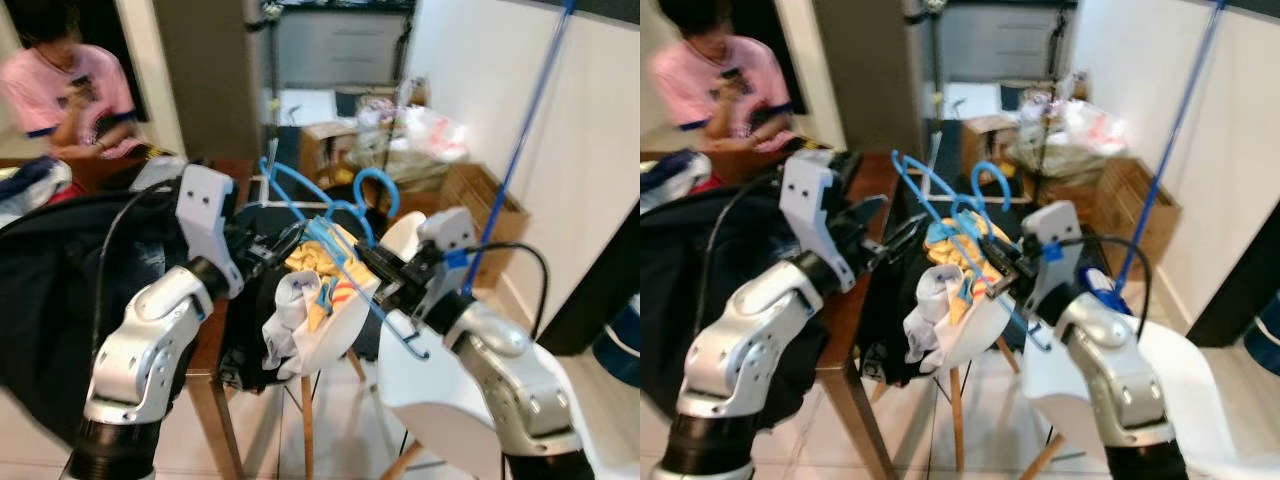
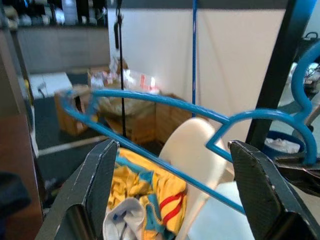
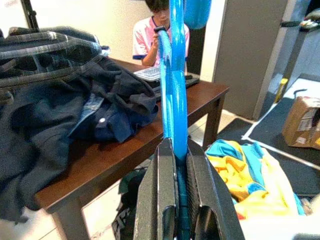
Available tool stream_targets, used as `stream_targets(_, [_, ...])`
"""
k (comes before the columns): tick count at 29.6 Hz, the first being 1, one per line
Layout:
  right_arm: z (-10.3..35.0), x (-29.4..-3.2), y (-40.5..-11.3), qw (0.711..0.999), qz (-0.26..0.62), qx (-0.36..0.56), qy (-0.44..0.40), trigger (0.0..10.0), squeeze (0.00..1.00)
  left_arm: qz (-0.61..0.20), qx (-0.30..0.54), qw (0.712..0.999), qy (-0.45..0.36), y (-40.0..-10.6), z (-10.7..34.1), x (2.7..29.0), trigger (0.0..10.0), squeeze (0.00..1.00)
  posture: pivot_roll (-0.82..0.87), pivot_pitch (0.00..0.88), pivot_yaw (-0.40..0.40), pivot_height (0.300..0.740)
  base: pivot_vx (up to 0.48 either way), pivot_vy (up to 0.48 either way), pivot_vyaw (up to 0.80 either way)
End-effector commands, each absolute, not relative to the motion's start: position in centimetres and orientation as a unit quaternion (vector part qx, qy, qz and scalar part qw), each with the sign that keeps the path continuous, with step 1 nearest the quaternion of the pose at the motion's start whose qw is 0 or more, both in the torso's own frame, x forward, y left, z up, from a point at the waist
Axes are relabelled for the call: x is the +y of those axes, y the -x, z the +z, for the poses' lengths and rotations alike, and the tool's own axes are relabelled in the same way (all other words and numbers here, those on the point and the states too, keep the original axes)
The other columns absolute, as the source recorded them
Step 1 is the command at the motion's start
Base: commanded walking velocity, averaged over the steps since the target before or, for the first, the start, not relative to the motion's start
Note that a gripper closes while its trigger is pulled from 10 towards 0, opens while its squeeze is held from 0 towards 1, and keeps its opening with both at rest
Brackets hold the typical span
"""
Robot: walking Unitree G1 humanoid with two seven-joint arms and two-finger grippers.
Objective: Hang hanger
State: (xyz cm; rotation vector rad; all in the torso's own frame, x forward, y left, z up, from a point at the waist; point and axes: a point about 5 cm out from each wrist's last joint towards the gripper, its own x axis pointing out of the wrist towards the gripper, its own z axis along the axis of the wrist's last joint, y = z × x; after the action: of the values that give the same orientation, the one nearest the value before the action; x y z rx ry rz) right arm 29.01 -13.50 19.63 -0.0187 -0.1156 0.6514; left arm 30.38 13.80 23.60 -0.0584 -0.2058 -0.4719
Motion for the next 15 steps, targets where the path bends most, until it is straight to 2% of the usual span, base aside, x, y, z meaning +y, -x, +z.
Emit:
stream_targets(1, [19.7, -13.5, -29.0, 0.946, 0.318, -0.06, 0.012, 10.0, 0.0, -0.208, -0.106, 0.972, 0.026, -30.9, 23.8, 14.5, 10.0, 0.0, 0.07, 0.0, -0.049, 0.74, 0.0, 0.0, 0.0])
stream_targets(4, [19.6, -13.4, -28.9, 0.946, 0.317, -0.059, 0.012, 10.0, 0.0, -0.164, -0.108, 0.98, 0.02, -31.2, 23.8, 15.5, 10.0, 0.0, 0.06, 0.0, -0.046, 0.74, 0.0, 0.0, 0.0])
stream_targets(7, [19.6, -13.4, -28.9, 0.947, 0.317, -0.057, 0.012, 10.0, 0.0, -0.123, -0.108, 0.986, 0.01, -31.4, 23.7, 16.7, 10.0, 0.0, 0.06, 0.0, -0.048, 0.74, 0.0, 0.319, 0.0])
stream_targets(15, [19.6, -13.4, -29.0, 0.947, 0.317, -0.057, 0.012, 10.0, 0.0, -0.099, -0.112, 0.989, -0.008, -31.4, 23.7, 17.5, 10.0, 0.0, 0.07, 0.0, -0.05, 0.74, 0.0, 0.352, 0.0])
